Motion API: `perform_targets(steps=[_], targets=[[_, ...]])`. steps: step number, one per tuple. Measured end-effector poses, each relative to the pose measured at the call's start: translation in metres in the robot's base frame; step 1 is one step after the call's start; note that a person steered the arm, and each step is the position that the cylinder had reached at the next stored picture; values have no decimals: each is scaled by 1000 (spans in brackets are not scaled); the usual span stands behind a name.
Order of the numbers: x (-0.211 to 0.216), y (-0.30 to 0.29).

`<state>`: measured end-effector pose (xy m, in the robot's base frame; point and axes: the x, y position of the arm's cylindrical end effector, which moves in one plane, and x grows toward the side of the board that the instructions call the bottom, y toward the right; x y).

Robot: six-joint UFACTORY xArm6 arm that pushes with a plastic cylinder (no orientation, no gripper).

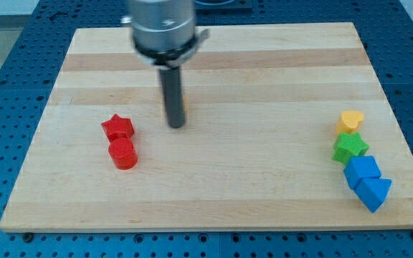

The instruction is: Push the yellow hexagon to the center

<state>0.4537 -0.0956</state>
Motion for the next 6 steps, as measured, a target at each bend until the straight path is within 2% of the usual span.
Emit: perform_targets(steps=[1, 2, 3, 4, 6], targets=[[-1, -25], [-14, -25], [-65, -18], [-65, -16], [-49, 96]])
